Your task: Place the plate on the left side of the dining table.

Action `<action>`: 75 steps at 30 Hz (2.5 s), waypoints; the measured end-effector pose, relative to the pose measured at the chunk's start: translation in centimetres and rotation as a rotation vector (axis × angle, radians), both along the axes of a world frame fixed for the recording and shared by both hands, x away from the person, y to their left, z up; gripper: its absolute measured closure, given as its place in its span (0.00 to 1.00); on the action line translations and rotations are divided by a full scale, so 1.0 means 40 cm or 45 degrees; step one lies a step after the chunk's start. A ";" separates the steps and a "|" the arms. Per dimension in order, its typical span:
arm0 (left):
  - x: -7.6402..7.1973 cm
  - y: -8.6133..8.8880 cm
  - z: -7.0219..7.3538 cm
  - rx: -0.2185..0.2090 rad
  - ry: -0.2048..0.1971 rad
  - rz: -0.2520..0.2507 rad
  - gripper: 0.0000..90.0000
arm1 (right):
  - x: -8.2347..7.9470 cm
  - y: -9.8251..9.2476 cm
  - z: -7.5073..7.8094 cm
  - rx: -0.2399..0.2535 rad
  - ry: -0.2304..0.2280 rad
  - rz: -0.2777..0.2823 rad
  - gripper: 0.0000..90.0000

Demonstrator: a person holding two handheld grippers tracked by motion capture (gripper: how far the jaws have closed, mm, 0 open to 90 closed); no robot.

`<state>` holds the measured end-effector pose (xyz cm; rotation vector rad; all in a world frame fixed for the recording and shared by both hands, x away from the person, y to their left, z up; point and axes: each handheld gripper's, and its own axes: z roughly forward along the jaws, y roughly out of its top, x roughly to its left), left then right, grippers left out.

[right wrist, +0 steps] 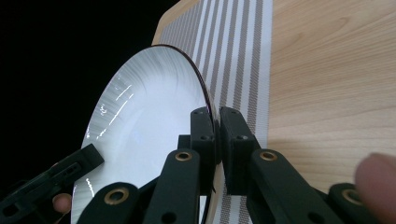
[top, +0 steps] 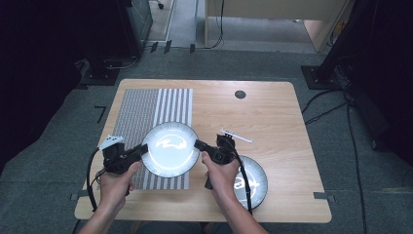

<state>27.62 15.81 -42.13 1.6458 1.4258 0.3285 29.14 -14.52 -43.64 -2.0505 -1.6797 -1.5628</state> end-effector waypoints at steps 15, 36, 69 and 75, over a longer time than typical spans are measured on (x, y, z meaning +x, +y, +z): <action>0.072 0.085 -0.008 0.033 -0.003 0.060 0.91 | 0.078 0.099 -0.015 0.003 0.016 0.010 0.95; 0.199 0.158 -0.064 0.005 0.071 0.140 0.92 | 0.200 0.199 -0.055 -0.109 0.015 0.019 0.96; 0.373 0.176 -0.168 0.024 0.220 0.245 0.93 | 0.352 0.270 -0.167 -0.229 0.105 -0.052 0.97; 0.372 0.178 -0.176 0.032 0.241 0.242 0.92 | 0.351 0.273 -0.177 -0.231 0.111 -0.040 0.97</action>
